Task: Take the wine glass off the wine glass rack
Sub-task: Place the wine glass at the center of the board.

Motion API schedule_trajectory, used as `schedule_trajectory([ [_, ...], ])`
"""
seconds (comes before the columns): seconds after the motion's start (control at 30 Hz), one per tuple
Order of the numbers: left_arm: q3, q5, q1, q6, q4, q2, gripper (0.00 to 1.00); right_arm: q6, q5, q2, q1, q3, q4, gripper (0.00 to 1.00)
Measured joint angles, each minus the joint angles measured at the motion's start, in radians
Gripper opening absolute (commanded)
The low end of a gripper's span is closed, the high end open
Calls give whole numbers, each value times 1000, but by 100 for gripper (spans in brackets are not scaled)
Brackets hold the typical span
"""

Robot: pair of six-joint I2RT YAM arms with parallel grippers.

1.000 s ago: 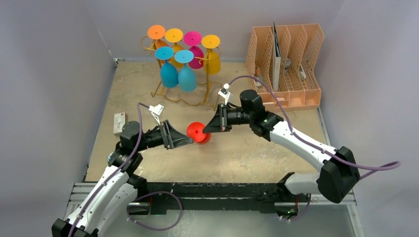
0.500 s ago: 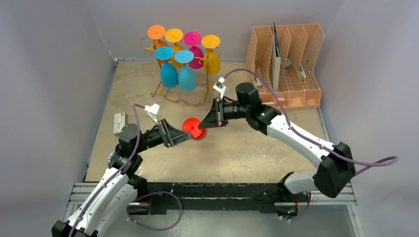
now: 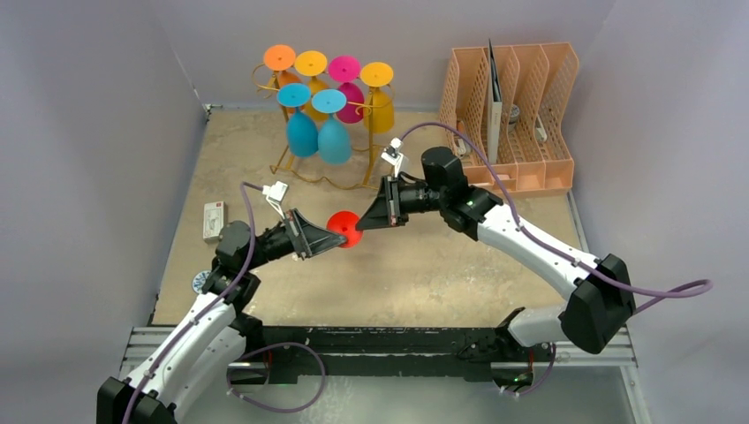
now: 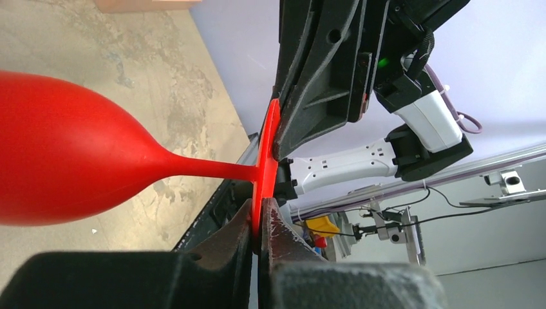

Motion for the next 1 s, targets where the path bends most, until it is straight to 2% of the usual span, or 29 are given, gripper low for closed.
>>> schedule_trajectory([
  [0.07,0,0,0,4,-3,-6,0,-1,-1,7,0,3,2,8],
  [0.2,2,6,0,35,-48,-16,0,5,-11,26,0,3,3,37],
  [0.3,21,31,0,87,-126,-18,0,6,-27,46,4,3,9,47],
  [0.37,47,43,0,127,-184,-18,0,4,-27,50,4,3,10,49],
  [0.47,102,61,0,204,-273,-13,0,0,-26,50,5,3,29,45],
  [0.57,157,88,0,272,-344,3,0,-5,-31,50,5,5,39,24],
  [0.73,199,135,0,338,-407,42,0,-9,-85,68,5,53,48,0],
  [0.8,218,148,1,353,-428,51,0,-16,-101,70,5,53,53,0],
  [0.83,225,151,1,356,-436,55,2,-23,-105,70,5,53,53,0],
  [0.93,229,154,1,356,-443,64,23,-53,-105,67,5,53,49,0],
  [1.0,229,155,1,355,-441,68,31,-67,-103,66,5,53,39,0],
])
